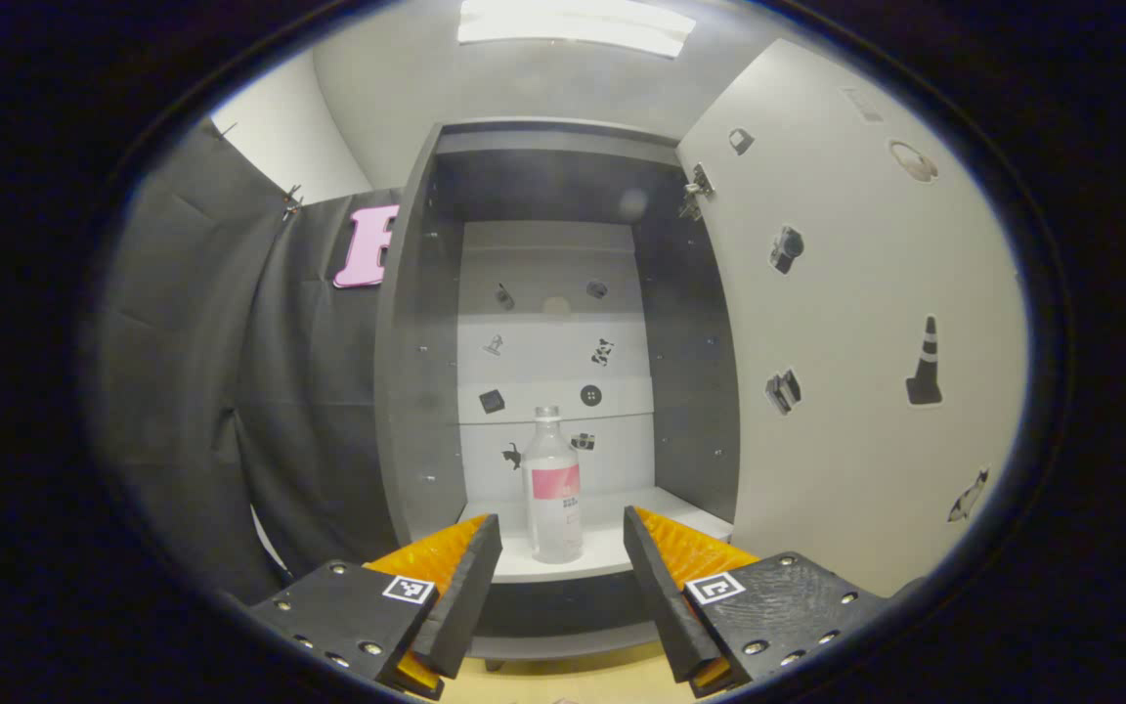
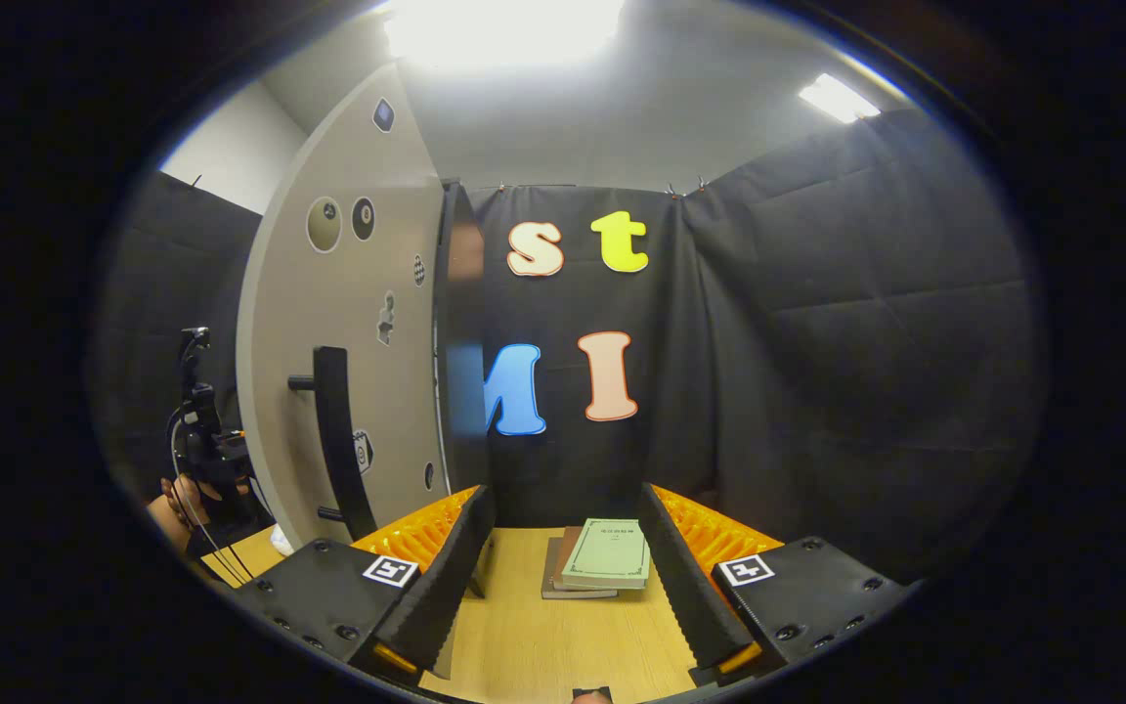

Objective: Open the cabinet door with the right hand, grasp the bottle in the cabinet with the left hand and place it on the coaster, then close the cabinet door with the right hand.

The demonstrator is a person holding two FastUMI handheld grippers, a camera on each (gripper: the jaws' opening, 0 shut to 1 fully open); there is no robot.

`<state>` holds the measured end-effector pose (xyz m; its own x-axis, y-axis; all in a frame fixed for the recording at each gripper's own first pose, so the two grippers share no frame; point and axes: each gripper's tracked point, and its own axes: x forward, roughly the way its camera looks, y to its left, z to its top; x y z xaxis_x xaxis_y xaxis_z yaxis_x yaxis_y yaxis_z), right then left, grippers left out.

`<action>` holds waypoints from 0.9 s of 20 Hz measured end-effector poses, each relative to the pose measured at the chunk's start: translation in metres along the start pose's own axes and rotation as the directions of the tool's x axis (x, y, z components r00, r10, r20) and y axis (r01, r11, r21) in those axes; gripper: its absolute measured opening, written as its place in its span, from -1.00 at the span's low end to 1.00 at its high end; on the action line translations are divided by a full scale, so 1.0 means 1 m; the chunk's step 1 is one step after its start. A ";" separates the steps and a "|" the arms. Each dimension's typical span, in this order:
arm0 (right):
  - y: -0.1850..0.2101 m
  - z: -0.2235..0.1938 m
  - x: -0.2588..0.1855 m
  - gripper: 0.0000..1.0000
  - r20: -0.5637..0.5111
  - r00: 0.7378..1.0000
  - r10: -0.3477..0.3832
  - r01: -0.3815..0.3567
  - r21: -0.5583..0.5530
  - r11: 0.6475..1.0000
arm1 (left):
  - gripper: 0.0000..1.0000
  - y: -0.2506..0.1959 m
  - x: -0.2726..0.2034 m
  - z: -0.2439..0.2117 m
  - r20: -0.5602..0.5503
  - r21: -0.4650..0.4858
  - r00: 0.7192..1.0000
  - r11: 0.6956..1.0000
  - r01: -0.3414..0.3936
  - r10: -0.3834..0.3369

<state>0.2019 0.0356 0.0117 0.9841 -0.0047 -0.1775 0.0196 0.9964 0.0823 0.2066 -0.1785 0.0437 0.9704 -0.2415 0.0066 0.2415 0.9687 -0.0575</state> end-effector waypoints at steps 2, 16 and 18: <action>-0.010 -0.010 0.003 0.92 -0.023 0.998 -0.058 0.058 0.014 0.998 | 0.55 0.000 0.026 -0.007 -0.014 -0.012 1.000 1.000 0.024 -0.024; -0.018 -0.030 0.035 0.96 -0.087 0.970 -0.227 0.238 0.151 0.960 | 0.55 0.015 0.152 -0.072 -0.100 0.004 0.992 0.997 0.078 -0.078; -0.015 -0.033 0.040 0.96 -0.101 0.968 -0.231 0.243 0.126 0.962 | 0.55 0.016 0.158 -0.075 -0.099 0.002 0.992 0.997 0.082 -0.082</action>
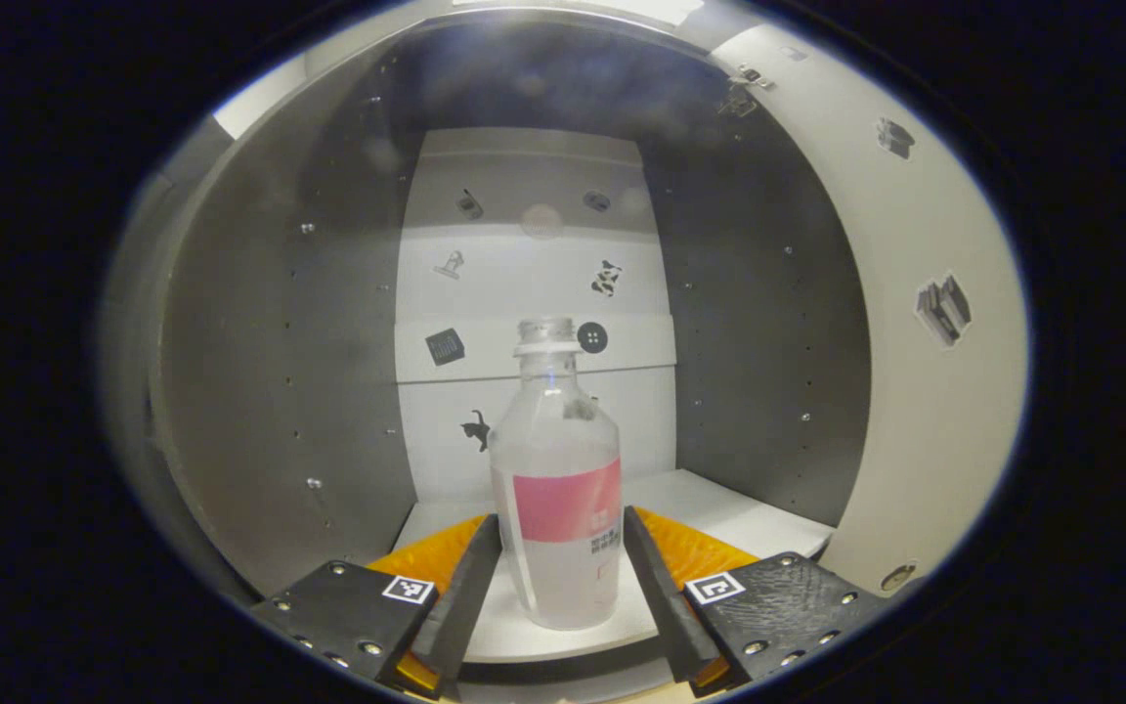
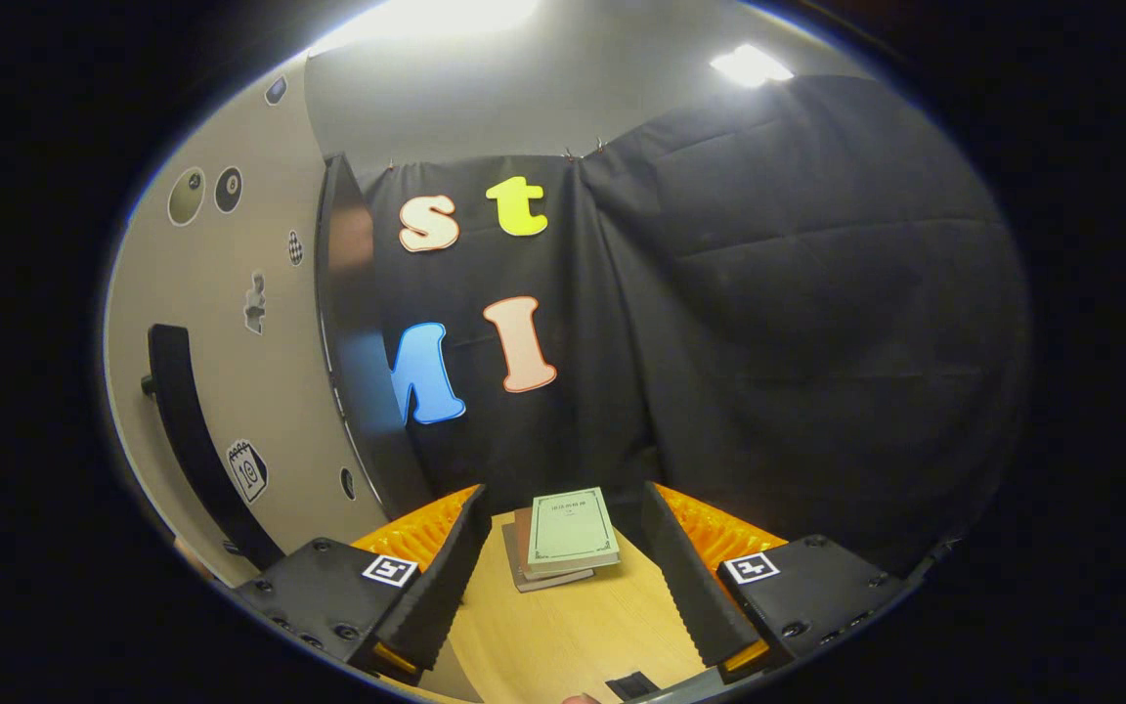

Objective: Open the cabinet door with the right hand, grasp the bottle in the cabinet with the left hand and place it on the coaster, then close the cabinet door with the right hand.

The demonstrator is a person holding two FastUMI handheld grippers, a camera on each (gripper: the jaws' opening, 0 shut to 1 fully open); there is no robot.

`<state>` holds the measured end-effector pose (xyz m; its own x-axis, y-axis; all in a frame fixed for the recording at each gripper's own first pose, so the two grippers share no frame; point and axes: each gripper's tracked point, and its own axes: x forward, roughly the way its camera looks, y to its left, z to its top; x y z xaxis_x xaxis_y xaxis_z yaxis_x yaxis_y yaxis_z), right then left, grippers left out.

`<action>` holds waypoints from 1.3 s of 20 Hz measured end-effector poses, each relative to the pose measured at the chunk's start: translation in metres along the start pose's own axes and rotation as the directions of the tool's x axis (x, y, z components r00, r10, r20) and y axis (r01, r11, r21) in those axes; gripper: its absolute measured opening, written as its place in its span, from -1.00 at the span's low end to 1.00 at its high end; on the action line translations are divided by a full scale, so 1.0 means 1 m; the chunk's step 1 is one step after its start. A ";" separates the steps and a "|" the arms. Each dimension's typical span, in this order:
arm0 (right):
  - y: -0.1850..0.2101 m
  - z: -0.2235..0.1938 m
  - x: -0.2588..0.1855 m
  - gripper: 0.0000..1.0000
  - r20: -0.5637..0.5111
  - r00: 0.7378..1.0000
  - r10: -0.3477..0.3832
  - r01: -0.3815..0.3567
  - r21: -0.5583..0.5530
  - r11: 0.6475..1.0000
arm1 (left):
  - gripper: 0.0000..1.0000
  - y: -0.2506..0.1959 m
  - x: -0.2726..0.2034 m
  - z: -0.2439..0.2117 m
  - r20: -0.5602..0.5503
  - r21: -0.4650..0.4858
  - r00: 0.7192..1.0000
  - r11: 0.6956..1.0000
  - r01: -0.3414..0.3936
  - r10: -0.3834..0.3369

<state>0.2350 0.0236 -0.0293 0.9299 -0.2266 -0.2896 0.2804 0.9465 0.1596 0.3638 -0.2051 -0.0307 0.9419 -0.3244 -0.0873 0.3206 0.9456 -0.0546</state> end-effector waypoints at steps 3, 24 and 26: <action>0.005 -0.002 0.006 0.96 -0.007 1.000 -0.001 0.000 -0.030 1.000 | 0.56 -0.002 0.005 -0.002 0.004 -0.001 1.000 1.000 0.023 -0.023; 0.042 -0.009 0.016 0.86 -0.045 0.958 0.284 -0.286 -0.046 0.957 | 0.45 0.066 -0.182 0.015 0.097 -0.048 0.975 0.979 -0.196 0.200; 0.046 -0.013 0.014 0.86 -0.056 0.949 0.312 -0.314 -0.039 0.949 | 0.45 0.075 -0.202 0.011 0.093 -0.049 0.969 0.973 -0.226 0.229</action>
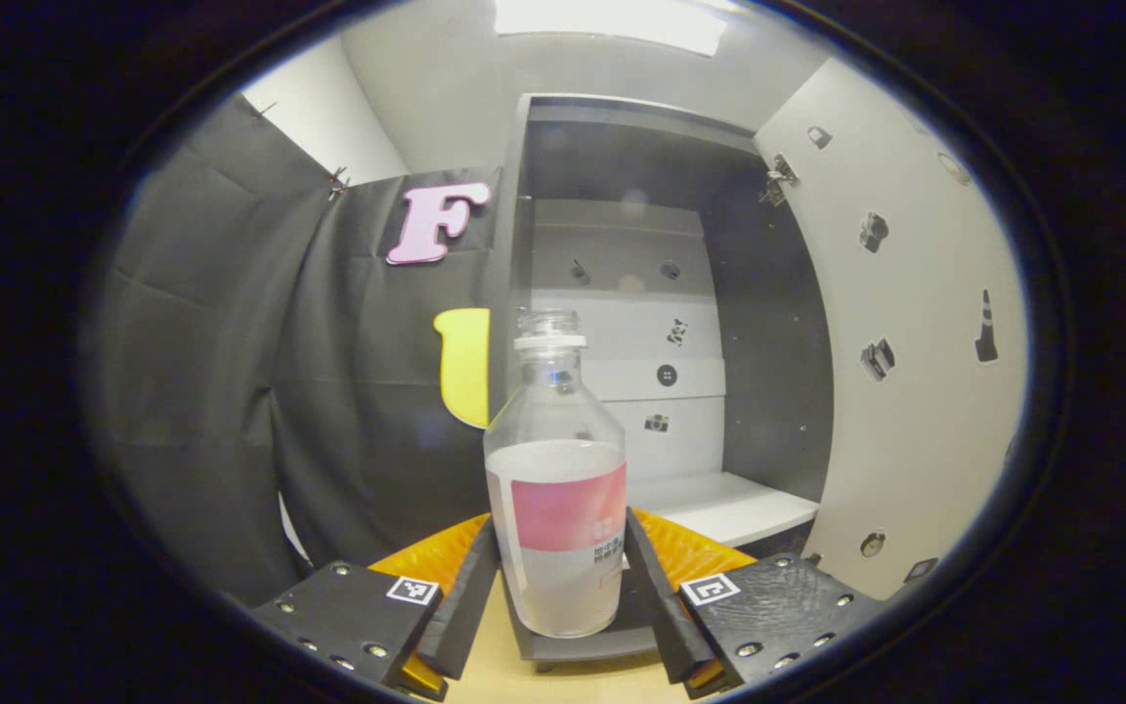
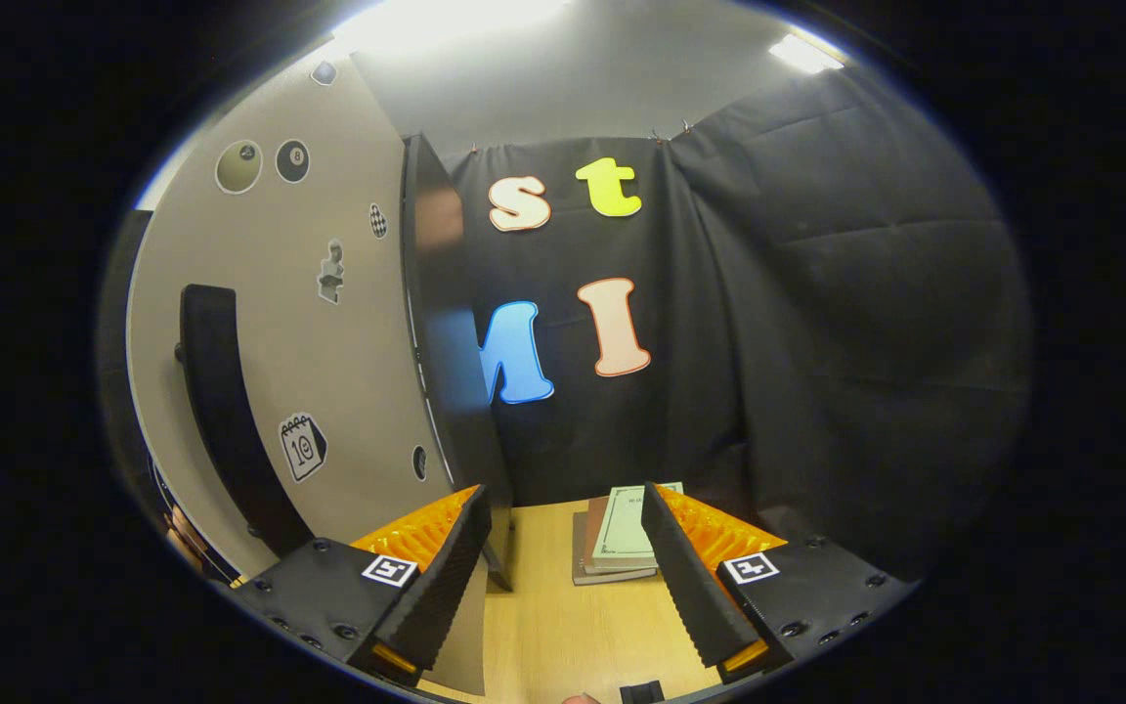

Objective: Open the cabinet door with the right hand, grasp the bottle in the cabinet with the left hand and place it on the coaster, then close the cabinet door with the right hand.

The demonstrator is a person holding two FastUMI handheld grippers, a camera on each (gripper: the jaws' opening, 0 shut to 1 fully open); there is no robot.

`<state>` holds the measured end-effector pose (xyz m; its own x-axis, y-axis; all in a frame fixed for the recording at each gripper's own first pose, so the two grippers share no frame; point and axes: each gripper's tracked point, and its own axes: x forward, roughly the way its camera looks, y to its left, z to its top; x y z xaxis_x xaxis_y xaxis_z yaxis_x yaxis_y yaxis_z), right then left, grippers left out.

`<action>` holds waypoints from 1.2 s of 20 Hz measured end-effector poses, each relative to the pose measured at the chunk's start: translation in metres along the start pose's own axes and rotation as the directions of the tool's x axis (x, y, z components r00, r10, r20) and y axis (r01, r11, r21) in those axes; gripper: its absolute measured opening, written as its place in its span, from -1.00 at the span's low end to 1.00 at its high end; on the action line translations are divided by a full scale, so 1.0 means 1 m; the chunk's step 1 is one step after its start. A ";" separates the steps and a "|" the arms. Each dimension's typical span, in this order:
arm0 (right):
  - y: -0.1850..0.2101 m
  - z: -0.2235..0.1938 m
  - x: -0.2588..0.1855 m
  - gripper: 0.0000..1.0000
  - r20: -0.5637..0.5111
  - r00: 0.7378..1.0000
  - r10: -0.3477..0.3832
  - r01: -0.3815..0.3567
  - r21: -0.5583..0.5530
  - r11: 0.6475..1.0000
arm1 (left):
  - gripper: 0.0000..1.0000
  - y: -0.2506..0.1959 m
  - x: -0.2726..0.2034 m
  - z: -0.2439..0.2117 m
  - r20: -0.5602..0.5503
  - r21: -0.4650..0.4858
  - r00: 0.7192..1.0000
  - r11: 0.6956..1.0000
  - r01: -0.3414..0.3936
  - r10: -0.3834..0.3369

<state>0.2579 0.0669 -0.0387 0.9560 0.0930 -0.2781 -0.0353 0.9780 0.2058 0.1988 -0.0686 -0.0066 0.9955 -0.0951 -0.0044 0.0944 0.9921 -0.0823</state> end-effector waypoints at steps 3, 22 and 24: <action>0.004 -0.005 -0.004 0.95 -0.011 1.000 0.028 -0.028 -0.012 1.000 | 0.45 0.018 -0.025 -0.010 -0.009 -0.010 0.999 0.999 -0.045 0.045; -0.003 -0.030 -0.006 0.84 -0.067 0.994 0.085 -0.090 -0.078 0.993 | 0.46 0.048 -0.136 -0.164 -0.144 -0.059 0.977 0.984 -0.168 0.158; -0.005 -0.035 -0.005 0.95 -0.074 0.994 0.079 -0.085 -0.086 0.993 | 0.46 0.050 -0.143 -0.182 -0.166 -0.068 0.972 0.981 -0.181 0.167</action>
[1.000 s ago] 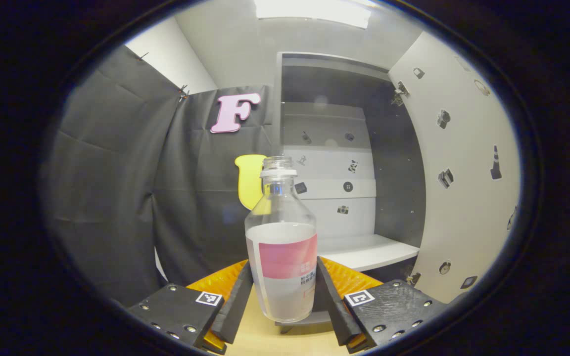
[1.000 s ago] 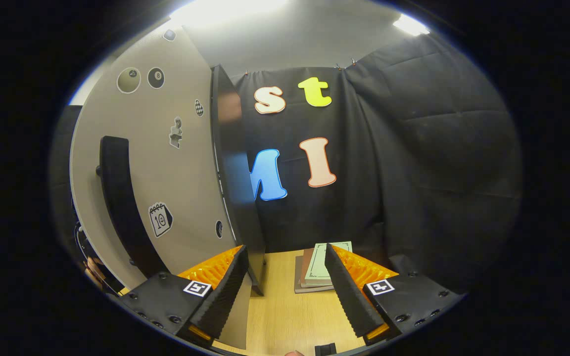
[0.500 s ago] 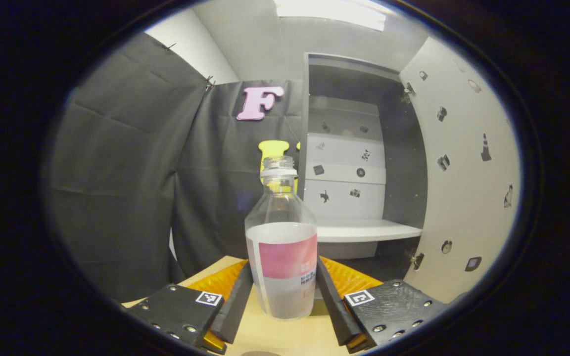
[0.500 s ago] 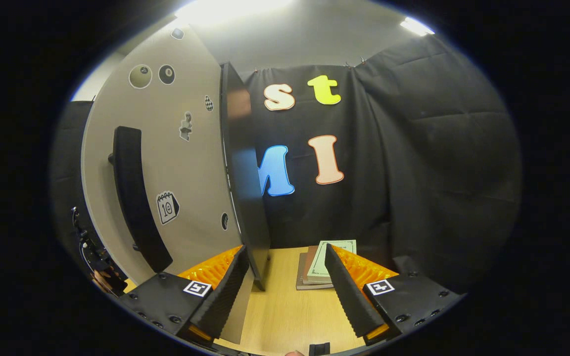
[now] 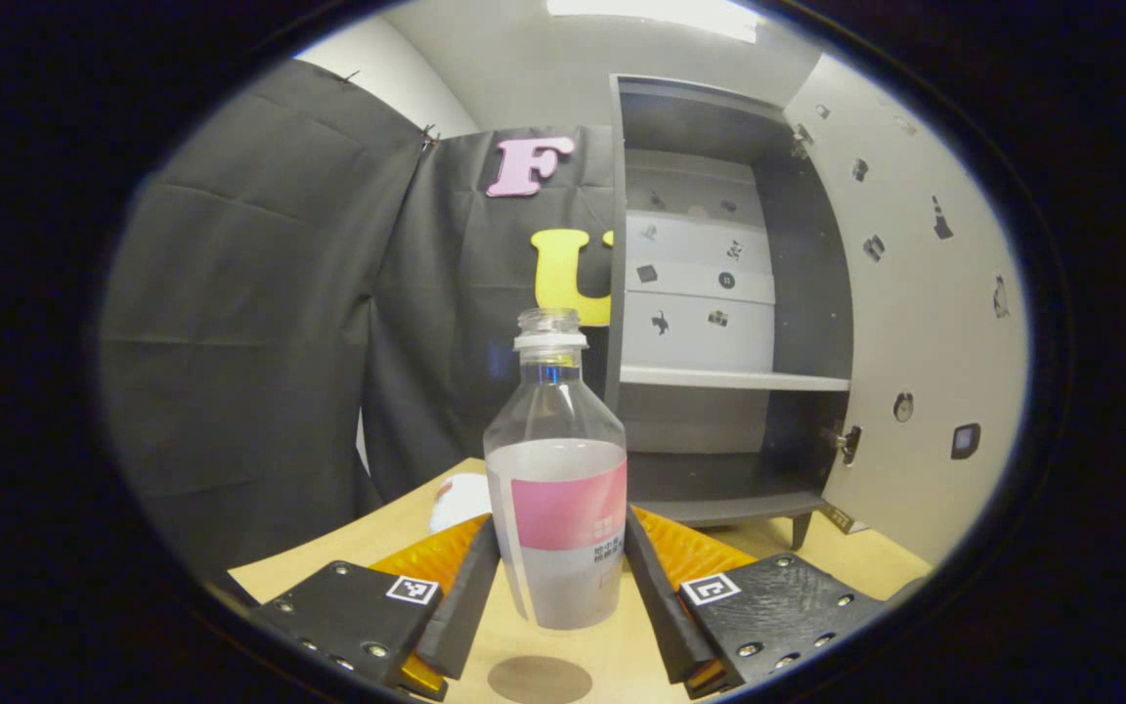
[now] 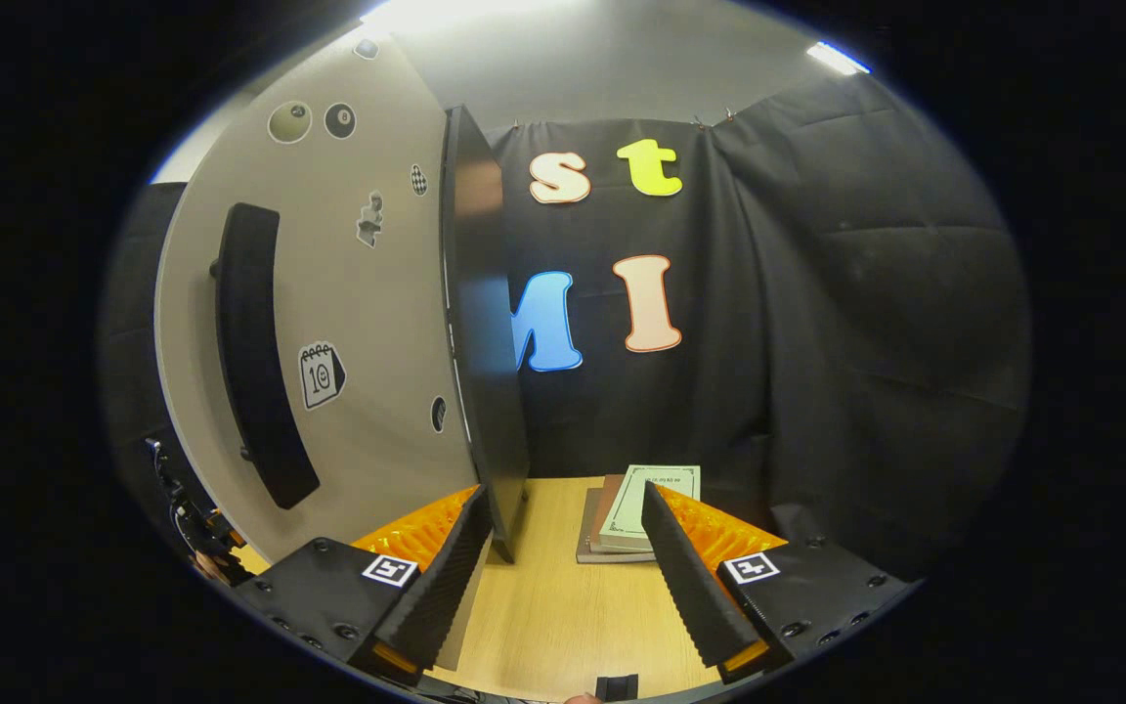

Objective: Open the cabinet door with the right hand, grasp the bottle in the cabinet with the left hand and place it on the coaster, then close the cabinet door with the right hand.

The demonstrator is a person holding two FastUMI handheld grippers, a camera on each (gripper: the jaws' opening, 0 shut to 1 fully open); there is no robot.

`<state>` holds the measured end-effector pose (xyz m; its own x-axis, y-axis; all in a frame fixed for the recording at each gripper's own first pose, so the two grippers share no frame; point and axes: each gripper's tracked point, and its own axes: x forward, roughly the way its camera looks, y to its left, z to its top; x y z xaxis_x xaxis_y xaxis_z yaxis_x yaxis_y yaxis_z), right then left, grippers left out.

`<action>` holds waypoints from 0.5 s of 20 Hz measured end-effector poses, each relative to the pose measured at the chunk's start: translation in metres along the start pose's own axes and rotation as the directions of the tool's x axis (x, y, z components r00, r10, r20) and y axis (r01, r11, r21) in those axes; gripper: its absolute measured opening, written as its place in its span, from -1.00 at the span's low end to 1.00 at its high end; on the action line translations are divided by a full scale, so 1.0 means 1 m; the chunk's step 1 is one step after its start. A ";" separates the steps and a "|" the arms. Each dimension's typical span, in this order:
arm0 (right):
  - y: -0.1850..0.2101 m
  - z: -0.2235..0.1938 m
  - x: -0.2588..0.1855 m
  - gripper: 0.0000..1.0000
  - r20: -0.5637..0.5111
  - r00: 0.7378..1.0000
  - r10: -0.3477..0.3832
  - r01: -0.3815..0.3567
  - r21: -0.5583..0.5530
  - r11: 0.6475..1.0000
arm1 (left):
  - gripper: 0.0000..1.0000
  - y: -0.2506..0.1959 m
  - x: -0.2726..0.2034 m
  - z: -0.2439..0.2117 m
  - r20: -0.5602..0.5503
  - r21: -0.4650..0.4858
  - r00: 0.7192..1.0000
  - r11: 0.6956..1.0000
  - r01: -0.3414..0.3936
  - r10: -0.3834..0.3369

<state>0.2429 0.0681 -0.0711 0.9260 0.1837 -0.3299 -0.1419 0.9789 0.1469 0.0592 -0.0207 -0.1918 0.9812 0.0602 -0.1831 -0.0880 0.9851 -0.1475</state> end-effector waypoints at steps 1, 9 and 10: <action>0.001 -0.002 0.000 0.95 -0.008 1.000 0.001 -0.001 0.000 1.000 | 0.46 0.002 0.000 -0.010 -0.013 -0.009 1.000 1.000 -0.006 0.006; -0.003 -0.009 -0.004 0.96 -0.040 0.999 -0.013 0.010 -0.072 0.997 | 0.50 0.026 -0.006 -0.098 -0.139 -0.087 0.987 0.992 -0.096 0.084; -0.003 -0.010 -0.003 0.96 -0.042 0.999 -0.014 0.011 -0.078 0.997 | 0.46 0.029 -0.005 -0.105 -0.151 -0.091 0.984 0.990 -0.108 0.094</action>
<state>0.2370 0.0652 -0.0803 0.9123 0.1737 -0.3709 -0.1588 0.9848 0.0707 0.0333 -0.0097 -0.2973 0.9315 0.1275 -0.3408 -0.2091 0.9541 -0.2145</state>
